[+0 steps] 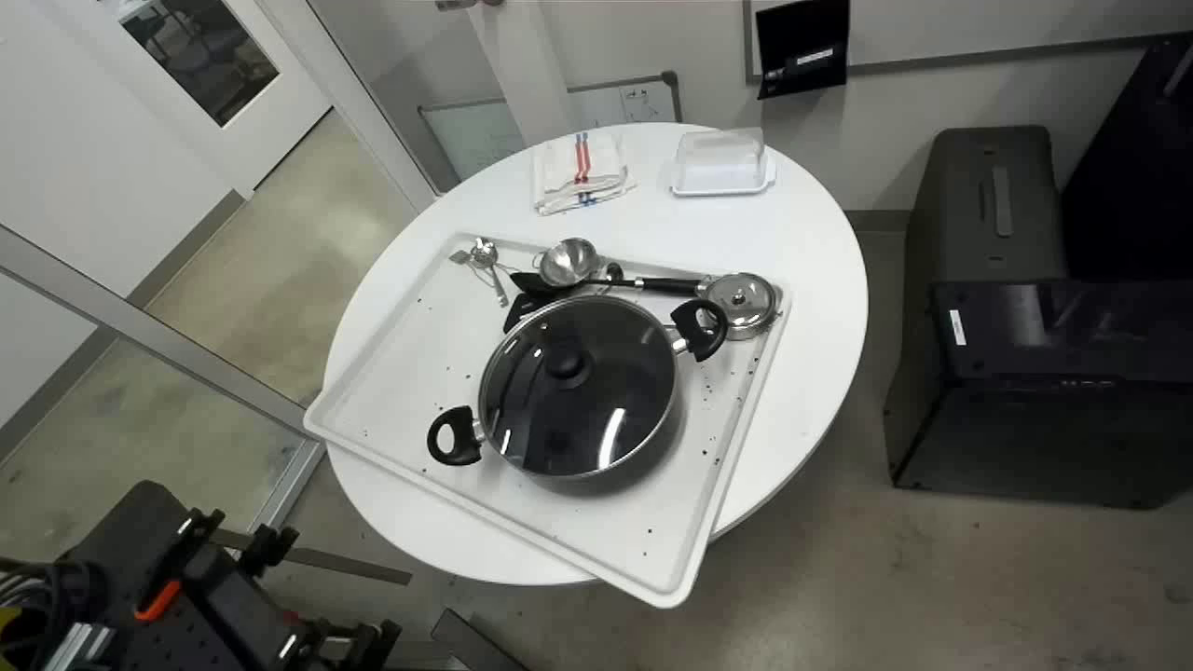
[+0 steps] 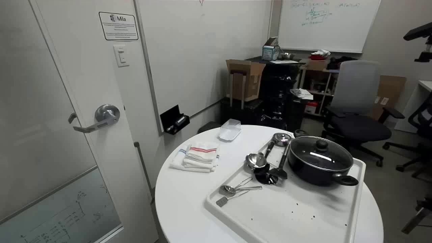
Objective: Remove the lid from the pot and put it on the table
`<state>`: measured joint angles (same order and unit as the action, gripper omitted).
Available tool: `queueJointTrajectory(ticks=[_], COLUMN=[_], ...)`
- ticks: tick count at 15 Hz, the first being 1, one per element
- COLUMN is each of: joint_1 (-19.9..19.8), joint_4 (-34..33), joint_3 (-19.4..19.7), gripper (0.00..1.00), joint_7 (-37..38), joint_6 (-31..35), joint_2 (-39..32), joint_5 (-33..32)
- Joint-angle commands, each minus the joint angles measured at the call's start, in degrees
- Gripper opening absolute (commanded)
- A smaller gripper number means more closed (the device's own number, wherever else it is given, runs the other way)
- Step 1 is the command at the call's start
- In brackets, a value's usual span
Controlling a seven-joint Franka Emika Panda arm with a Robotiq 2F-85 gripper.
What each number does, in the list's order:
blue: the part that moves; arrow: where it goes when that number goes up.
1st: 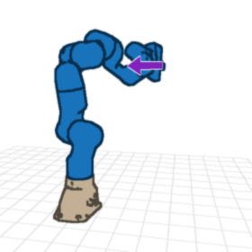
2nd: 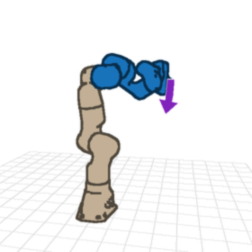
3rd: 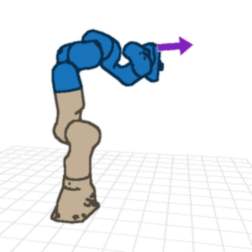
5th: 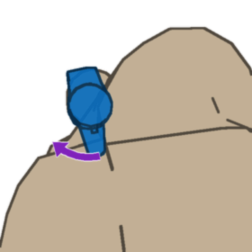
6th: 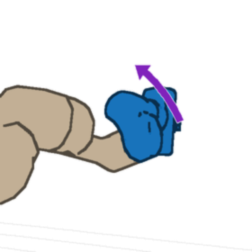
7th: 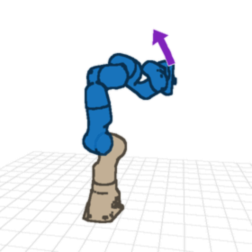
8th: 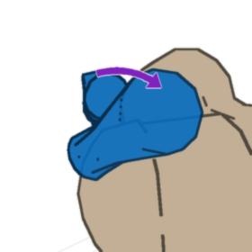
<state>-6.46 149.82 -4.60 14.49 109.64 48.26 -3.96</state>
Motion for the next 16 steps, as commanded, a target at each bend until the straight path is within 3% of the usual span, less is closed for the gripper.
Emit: queueJointTrajectory(ticks=[1, 10, 16], joint_1=[0.3, 0.2, -0.2], joint_4=[-0.2, -0.3, -2.4], joint_3=[0.2, 0.3, 1.6], gripper=[1.00, 1.00, 1.00], joint_7=[0.2, 0.2, -0.8], joint_6=[-0.2, 0.0, 1.2], joint_2=[-0.1, -0.5, -8.3], joint_5=[-0.2, -0.2, -0.3])
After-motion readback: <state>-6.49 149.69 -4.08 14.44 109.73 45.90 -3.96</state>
